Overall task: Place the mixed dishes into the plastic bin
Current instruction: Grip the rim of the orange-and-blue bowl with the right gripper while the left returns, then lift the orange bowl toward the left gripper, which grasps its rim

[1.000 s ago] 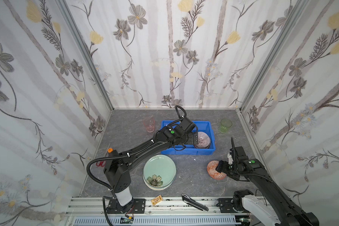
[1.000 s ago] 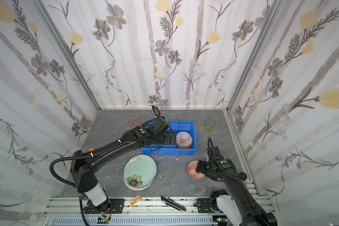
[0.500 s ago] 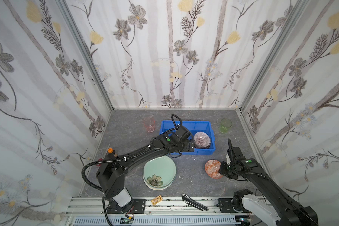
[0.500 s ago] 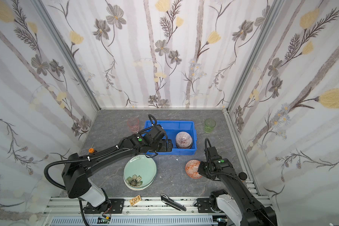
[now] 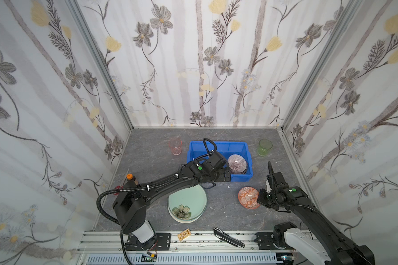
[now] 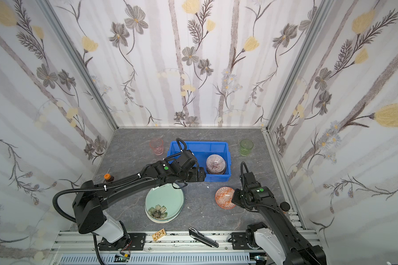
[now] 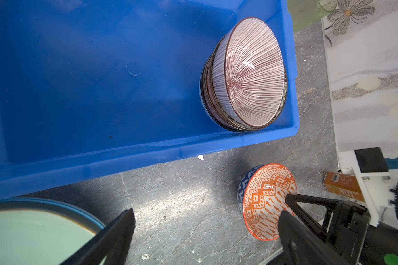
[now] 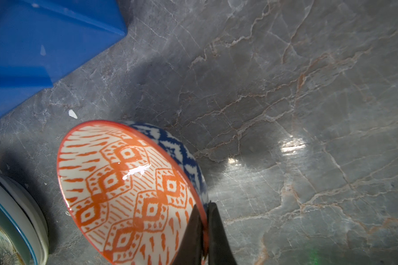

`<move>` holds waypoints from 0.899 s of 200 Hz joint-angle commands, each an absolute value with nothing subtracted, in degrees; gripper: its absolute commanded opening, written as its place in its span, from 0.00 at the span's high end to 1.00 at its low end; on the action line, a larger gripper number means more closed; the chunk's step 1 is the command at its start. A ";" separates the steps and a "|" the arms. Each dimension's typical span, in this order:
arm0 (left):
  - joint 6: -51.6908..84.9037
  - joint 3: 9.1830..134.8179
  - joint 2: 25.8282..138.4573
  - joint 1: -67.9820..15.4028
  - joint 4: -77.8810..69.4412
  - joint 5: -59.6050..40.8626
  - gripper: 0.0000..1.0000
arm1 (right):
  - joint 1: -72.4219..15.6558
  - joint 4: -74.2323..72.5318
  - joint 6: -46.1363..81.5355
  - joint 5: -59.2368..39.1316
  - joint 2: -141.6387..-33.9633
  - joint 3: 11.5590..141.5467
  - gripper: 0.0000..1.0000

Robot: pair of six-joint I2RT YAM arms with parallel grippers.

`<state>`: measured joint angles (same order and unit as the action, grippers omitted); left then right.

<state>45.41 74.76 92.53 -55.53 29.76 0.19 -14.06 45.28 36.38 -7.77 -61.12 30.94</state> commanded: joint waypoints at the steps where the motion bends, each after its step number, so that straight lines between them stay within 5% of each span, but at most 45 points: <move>1: 47.25 74.53 92.37 -56.49 28.72 0.85 0.00 | -14.21 43.64 36.00 -8.30 -60.66 31.11 0.98; 126: 51.06 77.03 98.60 -65.14 27.07 -0.51 0.00 | -16.89 48.29 34.77 -11.87 -57.56 38.58 1.00; 180: 50.98 78.40 100.52 -65.83 26.63 -1.14 0.15 | -19.55 49.20 35.45 -11.52 -58.53 42.41 1.00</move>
<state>50.41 77.78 99.83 -65.65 27.59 -1.10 -18.90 49.98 34.50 -10.41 -58.02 40.73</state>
